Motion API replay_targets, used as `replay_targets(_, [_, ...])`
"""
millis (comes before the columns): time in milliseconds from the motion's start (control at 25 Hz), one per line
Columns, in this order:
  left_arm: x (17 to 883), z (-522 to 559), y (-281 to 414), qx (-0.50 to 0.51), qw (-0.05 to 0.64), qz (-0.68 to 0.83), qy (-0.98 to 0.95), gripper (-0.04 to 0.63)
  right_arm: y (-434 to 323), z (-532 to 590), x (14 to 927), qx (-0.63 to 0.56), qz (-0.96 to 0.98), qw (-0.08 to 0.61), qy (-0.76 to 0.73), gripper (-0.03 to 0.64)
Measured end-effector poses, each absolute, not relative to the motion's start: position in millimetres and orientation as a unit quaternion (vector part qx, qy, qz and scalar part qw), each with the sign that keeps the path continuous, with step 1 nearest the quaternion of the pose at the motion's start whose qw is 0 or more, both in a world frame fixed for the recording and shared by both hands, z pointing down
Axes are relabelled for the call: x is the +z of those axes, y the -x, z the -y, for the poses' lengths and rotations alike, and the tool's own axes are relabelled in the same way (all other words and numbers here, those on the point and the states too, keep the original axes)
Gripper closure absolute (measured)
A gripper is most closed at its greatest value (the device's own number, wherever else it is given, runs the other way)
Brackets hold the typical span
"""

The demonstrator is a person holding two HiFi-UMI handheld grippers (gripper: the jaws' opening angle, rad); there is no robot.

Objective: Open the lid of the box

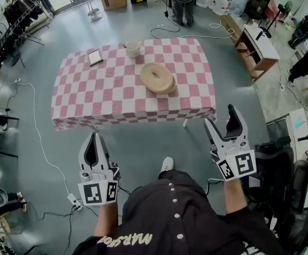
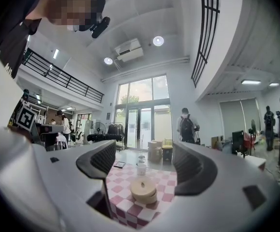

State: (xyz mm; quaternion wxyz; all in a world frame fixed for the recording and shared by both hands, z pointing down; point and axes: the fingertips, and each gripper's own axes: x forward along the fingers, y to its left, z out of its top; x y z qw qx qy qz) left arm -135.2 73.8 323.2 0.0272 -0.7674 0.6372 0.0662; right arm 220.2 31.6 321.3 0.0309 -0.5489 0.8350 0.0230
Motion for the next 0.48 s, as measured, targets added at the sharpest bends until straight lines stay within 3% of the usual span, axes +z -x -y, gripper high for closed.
replay_targets(480, [336, -14, 113, 0.056, 0.013, -0.654, 0.755, 0.589, -233, 48, 341, -0.002, -0.849, 0.024, 0.528, 0.261])
